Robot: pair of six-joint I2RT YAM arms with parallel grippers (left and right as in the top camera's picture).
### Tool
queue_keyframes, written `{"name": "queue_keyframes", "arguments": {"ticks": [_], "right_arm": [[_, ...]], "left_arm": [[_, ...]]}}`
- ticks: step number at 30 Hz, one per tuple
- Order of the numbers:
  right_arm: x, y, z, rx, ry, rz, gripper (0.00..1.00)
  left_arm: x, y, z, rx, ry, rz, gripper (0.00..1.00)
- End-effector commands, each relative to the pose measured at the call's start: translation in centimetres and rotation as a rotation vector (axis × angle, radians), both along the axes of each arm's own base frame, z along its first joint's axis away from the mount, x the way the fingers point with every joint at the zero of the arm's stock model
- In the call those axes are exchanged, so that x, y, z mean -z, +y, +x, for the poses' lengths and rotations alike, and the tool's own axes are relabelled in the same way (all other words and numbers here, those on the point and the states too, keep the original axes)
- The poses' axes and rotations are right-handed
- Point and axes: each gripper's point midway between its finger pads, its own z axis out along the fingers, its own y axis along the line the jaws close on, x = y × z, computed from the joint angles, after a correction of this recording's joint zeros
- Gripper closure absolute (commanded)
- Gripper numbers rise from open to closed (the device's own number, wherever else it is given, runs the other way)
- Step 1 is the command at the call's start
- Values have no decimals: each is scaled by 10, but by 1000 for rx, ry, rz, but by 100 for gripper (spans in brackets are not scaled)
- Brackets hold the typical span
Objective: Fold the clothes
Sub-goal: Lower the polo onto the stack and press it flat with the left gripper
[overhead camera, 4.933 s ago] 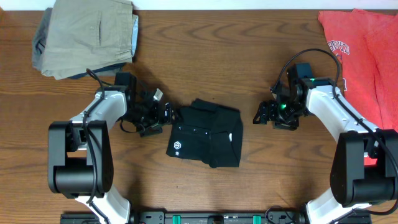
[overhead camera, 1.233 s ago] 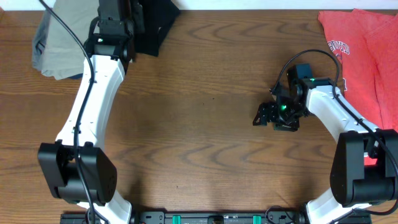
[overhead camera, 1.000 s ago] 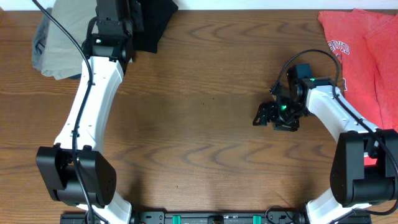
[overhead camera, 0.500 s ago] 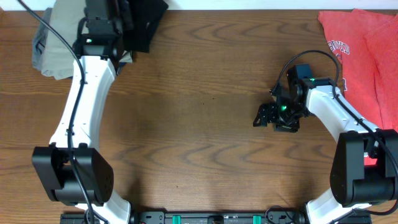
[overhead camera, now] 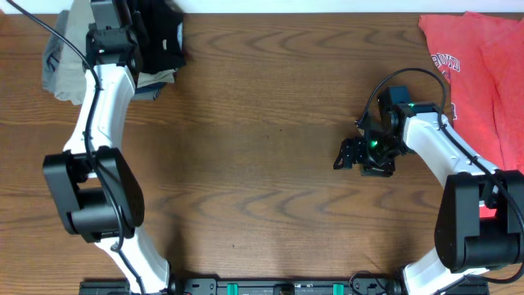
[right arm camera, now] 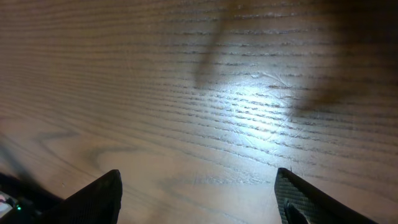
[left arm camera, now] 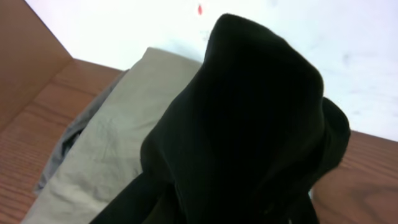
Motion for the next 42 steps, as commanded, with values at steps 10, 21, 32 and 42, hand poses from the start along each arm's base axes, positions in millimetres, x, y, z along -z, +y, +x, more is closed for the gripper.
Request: {"name": "queue_keyframes", "arguments": {"ticks": [10, 21, 32, 42], "right_arm": [[-5, 2, -1, -23, -4, 5, 24], [-5, 2, -1, -23, -4, 5, 24], [-5, 2, -2, -23, 1, 5, 25], [-5, 2, -2, -12, 5, 4, 25]], "left_arm": [[-8, 50, 6, -95, -64, 12, 89], [-2, 102, -13, -186, -42, 11, 2], [2, 99, -15, -183, -17, 6, 28], [-6, 103, -6, -184, -79, 18, 94]]}}
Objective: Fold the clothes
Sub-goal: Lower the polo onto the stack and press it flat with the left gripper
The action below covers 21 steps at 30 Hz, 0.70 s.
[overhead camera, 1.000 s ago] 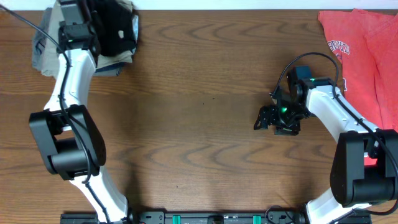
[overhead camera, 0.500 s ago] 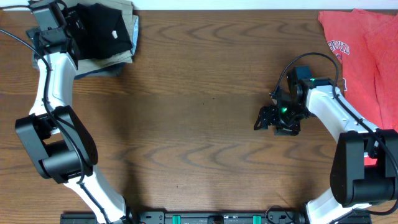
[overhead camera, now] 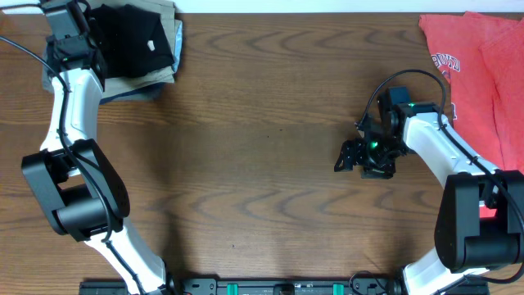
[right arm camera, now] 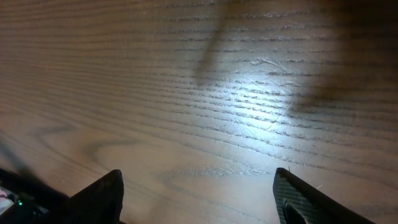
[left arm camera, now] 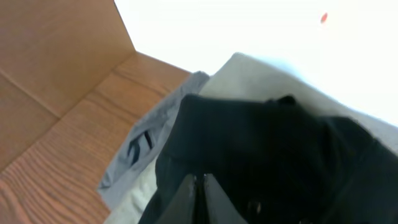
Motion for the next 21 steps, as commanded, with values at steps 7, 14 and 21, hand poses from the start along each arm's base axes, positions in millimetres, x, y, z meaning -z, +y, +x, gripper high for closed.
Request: {"name": "queue_keyframes", "arguments": {"ticks": [7, 14, 21], "right_arm": [[-5, 4, 3, 6, -8, 12, 26], [-5, 4, 0, 6, 4, 10, 27], [-5, 4, 0, 5, 6, 10, 27]], "left_arm": [[34, 10, 15, -19, 22, -4, 94], [88, 10, 11, -19, 138, -35, 93], [62, 8, 8, -18, 108, -27, 93]]}}
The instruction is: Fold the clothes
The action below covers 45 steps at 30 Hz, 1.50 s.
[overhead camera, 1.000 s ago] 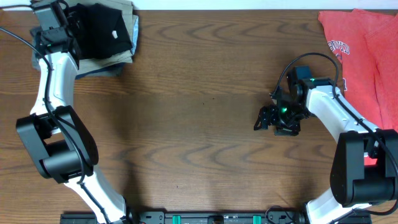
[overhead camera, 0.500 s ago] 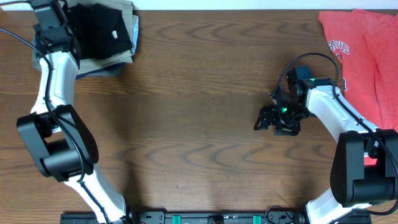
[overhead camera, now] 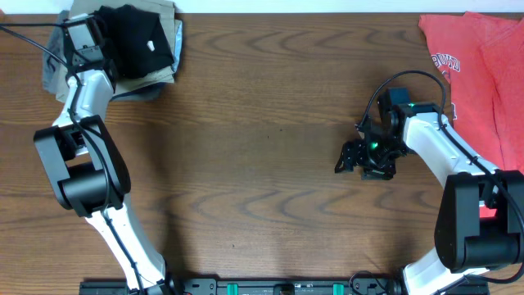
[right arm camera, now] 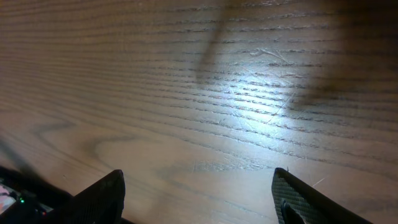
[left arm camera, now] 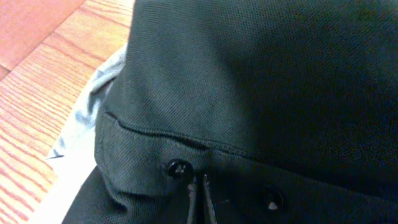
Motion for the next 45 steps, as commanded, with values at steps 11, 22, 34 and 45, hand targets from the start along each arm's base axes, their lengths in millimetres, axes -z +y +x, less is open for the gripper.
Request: {"name": "queue_keyframes", "arguments": {"ticks": [11, 22, 34, 45], "right_arm": [[-5, 4, 3, -3, -14, 12, 27], [-5, 3, -2, -6, 7, 10, 27], [-6, 12, -10, -52, 24, 9, 25], [-5, 21, -10, -81, 11, 11, 19]], "left_arm": [[-109, -36, 7, 75, -191, 26, 90], [-47, -51, 10, 111, -52, -24, 89], [-39, -54, 1, 110, 0, -36, 88], [-169, -70, -54, 103, -125, -32, 64]]}}
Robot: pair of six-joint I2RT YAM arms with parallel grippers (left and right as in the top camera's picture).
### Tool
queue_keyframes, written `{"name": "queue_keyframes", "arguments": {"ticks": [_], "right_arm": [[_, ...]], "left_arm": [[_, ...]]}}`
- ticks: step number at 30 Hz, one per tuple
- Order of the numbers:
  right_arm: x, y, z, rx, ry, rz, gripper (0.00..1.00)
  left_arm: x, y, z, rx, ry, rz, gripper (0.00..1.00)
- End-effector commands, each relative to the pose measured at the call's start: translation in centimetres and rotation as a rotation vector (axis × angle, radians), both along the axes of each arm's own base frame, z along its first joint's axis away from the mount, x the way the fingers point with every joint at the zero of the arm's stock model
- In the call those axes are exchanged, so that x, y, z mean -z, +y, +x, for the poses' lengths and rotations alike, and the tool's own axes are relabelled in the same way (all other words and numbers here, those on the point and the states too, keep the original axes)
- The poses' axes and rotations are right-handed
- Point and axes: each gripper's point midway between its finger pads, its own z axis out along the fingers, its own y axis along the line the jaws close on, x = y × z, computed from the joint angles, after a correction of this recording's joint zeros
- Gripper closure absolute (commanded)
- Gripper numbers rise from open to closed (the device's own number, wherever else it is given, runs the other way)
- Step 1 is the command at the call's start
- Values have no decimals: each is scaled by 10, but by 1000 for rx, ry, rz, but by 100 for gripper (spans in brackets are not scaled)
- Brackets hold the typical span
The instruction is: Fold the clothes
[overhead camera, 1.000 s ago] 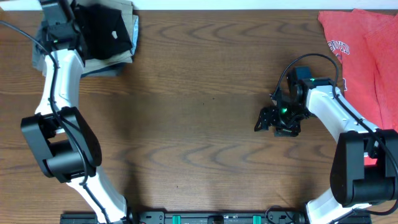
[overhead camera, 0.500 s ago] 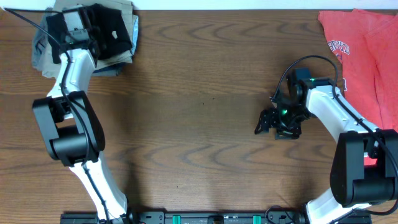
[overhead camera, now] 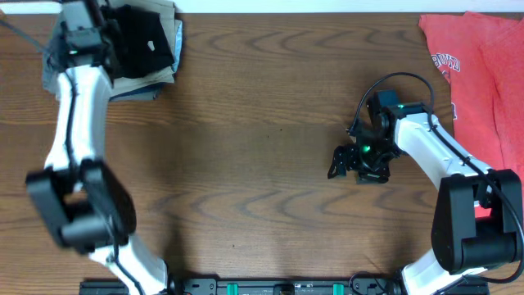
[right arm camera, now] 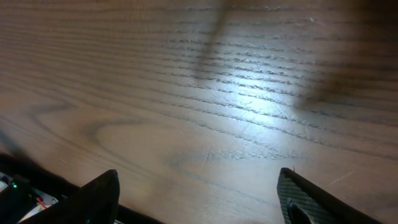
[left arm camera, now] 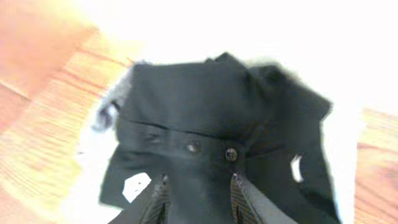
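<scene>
A folded black shirt [overhead camera: 139, 41] with buttons [left arm camera: 231, 154] lies on top of a stack of khaki and grey clothes [overhead camera: 164, 70] at the table's back left corner. My left gripper [left arm camera: 198, 196] hovers over the near part of the black shirt, open, with nothing between its fingers [left arm camera: 239, 193]. A red T-shirt [overhead camera: 475, 57] lies spread at the back right. My right gripper [overhead camera: 348, 161] sits low over bare wood to the left of the red shirt, open wide and empty, its fingertips [right arm camera: 102, 190] far apart.
The wooden table [overhead camera: 262, 131] stretches between the two arms. A white wall edge [overhead camera: 286, 6] runs along the table's back. The arm bases stand at the front edge.
My left gripper was shut low at the black shirt's button placket; now it is open and drawn back, the shirt left on the stack. The right gripper has shifted slightly left.
First my left gripper held the black shirt bunched up above the khaki stack. Then the shirt lay flat on the stack with the gripper still shut at its placket. Now the gripper is open and off the shirt. The right gripper stayed open over bare wood.
</scene>
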Motion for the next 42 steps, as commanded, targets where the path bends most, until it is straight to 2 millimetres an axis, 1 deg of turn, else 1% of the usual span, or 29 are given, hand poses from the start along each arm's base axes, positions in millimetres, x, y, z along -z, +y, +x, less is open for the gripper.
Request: {"name": "queue_keyframes", "arguments": {"ticks": [1, 3, 5, 7, 9, 12, 14, 17, 21, 25, 28, 31, 36, 42], "right_arm": [[-4, 6, 3, -22, -20, 13, 18], [-5, 7, 3, -22, -22, 15, 15], [-6, 10, 3, -19, -19, 35, 14], [-8, 13, 2, -16, -15, 59, 15], [-9, 16, 2, -14, -12, 77, 20], [-12, 18, 2, -13, -15, 92, 23], [-16, 19, 3, -13, -29, 97, 23], [-29, 19, 4, -15, -70, 102, 26], [-56, 19, 7, -20, -173, 115, 26], [-90, 19, 5, -26, -289, 132, 26], [-110, 19, -7, -45, -346, 124, 25], [-121, 15, -22, -54, -383, 76, 26], [-136, 4, -42, 4, -452, -17, 26], [-161, -13, -56, 119, -636, -59, 26]], "left_arm": [[-53, -7, -27, -30, -77, -29, 54], [-68, -10, -46, -63, -86, -74, 40], [-81, -15, -71, -116, -94, -144, 25], [-91, -22, -99, -158, -87, -212, 20], [-98, -38, -122, -121, -63, -266, 16], [-109, -69, -154, -14, -32, -366, 14], [-115, -85, -172, 37, -18, -415, 14], [-117, -99, -202, 64, 23, -449, 13], [-111, -114, -238, 94, 99, -492, 8], [-98, -123, -273, 88, 171, -515, 2], [-92, -128, -296, 93, 173, -511, 0], [-94, -132, -319, 109, 128, -494, 1], [-101, -139, -356, 131, 37, -470, 2], [-92, -148, -398, 141, 11, -463, 2]]}}
